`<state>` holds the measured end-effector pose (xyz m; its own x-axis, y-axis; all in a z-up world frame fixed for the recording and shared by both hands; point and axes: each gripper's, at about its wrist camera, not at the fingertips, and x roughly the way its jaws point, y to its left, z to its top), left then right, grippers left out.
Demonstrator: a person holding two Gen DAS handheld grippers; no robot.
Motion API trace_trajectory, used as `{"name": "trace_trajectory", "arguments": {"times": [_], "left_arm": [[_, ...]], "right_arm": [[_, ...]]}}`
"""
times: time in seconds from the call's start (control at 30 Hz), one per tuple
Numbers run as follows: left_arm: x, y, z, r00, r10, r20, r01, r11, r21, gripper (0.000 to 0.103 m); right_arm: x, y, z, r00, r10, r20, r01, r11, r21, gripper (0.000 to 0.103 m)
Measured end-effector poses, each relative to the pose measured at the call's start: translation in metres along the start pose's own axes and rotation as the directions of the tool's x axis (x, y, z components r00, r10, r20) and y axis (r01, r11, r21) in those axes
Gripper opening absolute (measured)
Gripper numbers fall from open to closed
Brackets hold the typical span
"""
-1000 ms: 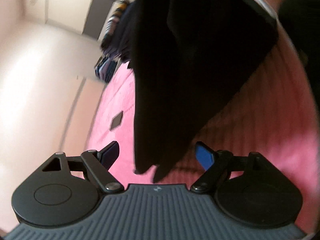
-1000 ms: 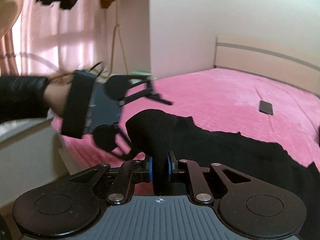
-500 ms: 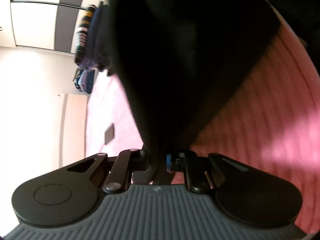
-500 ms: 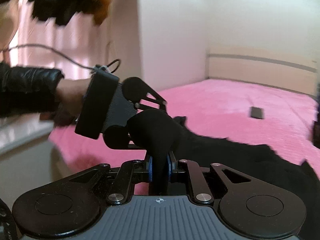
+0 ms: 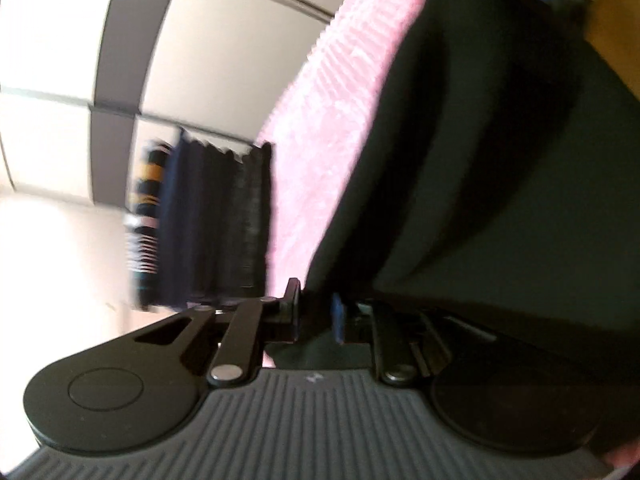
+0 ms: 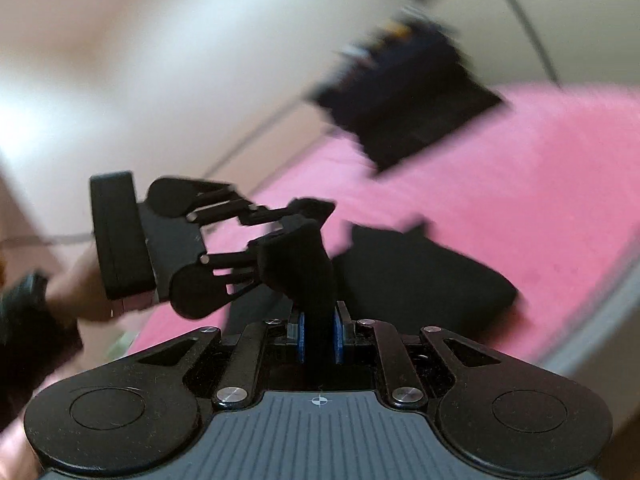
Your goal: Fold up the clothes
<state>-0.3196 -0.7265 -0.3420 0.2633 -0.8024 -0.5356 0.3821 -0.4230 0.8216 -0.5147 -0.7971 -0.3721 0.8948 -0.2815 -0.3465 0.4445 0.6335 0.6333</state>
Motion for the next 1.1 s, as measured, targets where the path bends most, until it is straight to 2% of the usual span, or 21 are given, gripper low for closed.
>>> {"name": "trace_trajectory", "arguments": {"times": [0.07, 0.13, 0.23, 0.27, 0.3, 0.33, 0.37, 0.43, 0.47, 0.5, 0.57, 0.63, 0.67, 0.7, 0.77, 0.83, 0.9, 1.0, 1.1], "left_arm": [[0.017, -0.007, 0.006, 1.0, -0.011, -0.006, 0.011, 0.997, -0.08, 0.02], [0.015, -0.004, 0.001, 0.999, -0.031, 0.006, 0.032, 0.985, -0.172, 0.039], [-0.007, 0.01, -0.028, 1.0, -0.002, -0.01, -0.001, 0.944, -0.331, 0.042], [-0.016, 0.016, -0.04, 1.0, 0.005, -0.024, -0.014, 0.921, -0.389, 0.042], [-0.025, 0.021, -0.053, 0.999, 0.005, -0.037, -0.021, 0.889, -0.457, 0.043], [-0.034, 0.026, -0.066, 0.999, -0.011, -0.048, -0.016, 0.845, -0.534, 0.043], [-0.041, 0.028, -0.074, 0.998, -0.03, -0.052, -0.007, 0.804, -0.594, 0.043], [-0.057, 0.021, -0.086, 0.996, -0.073, -0.058, 0.012, 0.713, -0.702, 0.043], [-0.071, 0.01, -0.084, 0.994, -0.092, -0.06, 0.019, 0.681, -0.732, 0.043], [-0.077, 0.003, -0.088, 0.992, -0.109, -0.066, 0.023, 0.664, -0.747, 0.042], [-0.078, -0.009, -0.098, 0.989, -0.13, -0.075, 0.029, 0.659, -0.751, 0.041], [-0.078, -0.016, -0.103, 0.988, -0.133, -0.074, 0.031, 0.653, -0.757, 0.039], [-0.075, -0.017, -0.099, 0.989, -0.132, -0.073, 0.031, 0.65, -0.759, 0.038], [-0.074, -0.015, -0.094, 0.989, -0.127, -0.07, 0.03, 0.65, -0.759, 0.037], [-0.072, -0.012, -0.084, 0.993, -0.105, -0.054, 0.029, 0.658, -0.753, 0.037], [-0.078, -0.013, -0.081, 0.997, -0.066, -0.028, 0.023, 0.665, -0.746, 0.037], [-0.073, -0.011, -0.073, 0.998, -0.064, -0.017, 0.03, 0.668, -0.744, 0.037], [-0.055, -0.016, -0.068, 0.994, -0.103, -0.028, 0.05, 0.679, -0.732, 0.038], [-0.05, -0.019, -0.07, 0.99, -0.135, -0.029, 0.07, 0.671, -0.738, 0.038]], "right_arm": [[0.0, -0.023, -0.003, 0.999, -0.03, -0.022, 0.031, 0.996, 0.08, 0.013], [-0.002, -0.035, -0.007, 0.999, -0.035, -0.032, 0.038, 0.994, 0.107, 0.013], [-0.004, -0.039, -0.01, 0.999, -0.023, -0.027, 0.025, 0.995, 0.099, 0.013], [-0.004, -0.04, -0.009, 1.0, -0.018, -0.024, 0.02, 0.995, 0.097, 0.018], [-0.003, -0.042, -0.009, 1.0, -0.013, -0.022, 0.015, 0.995, 0.098, 0.038], [-0.003, -0.043, -0.008, 1.0, -0.009, -0.019, 0.011, 0.995, 0.099, 0.052], [-0.003, -0.041, -0.008, 1.0, -0.003, -0.011, 0.004, 0.995, 0.099, 0.069], [-0.001, -0.034, -0.007, 1.0, 0.012, 0.01, -0.013, 0.996, 0.093, 0.07], [0.004, -0.032, -0.006, 1.0, 0.016, 0.011, -0.017, 0.995, 0.094, 0.07], [0.009, -0.031, -0.004, 1.0, 0.015, 0.01, -0.016, 0.995, 0.099, 0.069], [0.019, -0.029, 0.001, 1.0, 0.0, 0.007, -0.001, 0.995, 0.105, 0.069], [0.031, -0.025, 0.008, 1.0, -0.017, -0.007, 0.017, 0.996, 0.088, 0.031], [0.036, -0.023, 0.012, 0.999, -0.029, -0.023, 0.031, 0.996, 0.079, 0.019], [0.038, -0.02, 0.018, 0.999, -0.03, -0.027, 0.031, 0.997, 0.067, 0.016], [0.032, -0.012, 0.034, 1.0, -0.006, 0.002, 0.006, 1.0, 0.03, 0.014], [0.014, -0.007, 0.048, 0.997, 0.02, 0.072, -0.019, 1.0, -0.012, 0.014], [0.006, -0.013, 0.049, 0.995, -0.011, 0.096, 0.013, 1.0, -0.017, 0.014], [0.02, -0.056, 0.027, 0.992, -0.123, 0.004, 0.122, 0.987, 0.104, 0.014], [0.021, -0.067, 0.019, 0.992, -0.129, -0.012, 0.13, 0.983, 0.132, 0.015]]}}
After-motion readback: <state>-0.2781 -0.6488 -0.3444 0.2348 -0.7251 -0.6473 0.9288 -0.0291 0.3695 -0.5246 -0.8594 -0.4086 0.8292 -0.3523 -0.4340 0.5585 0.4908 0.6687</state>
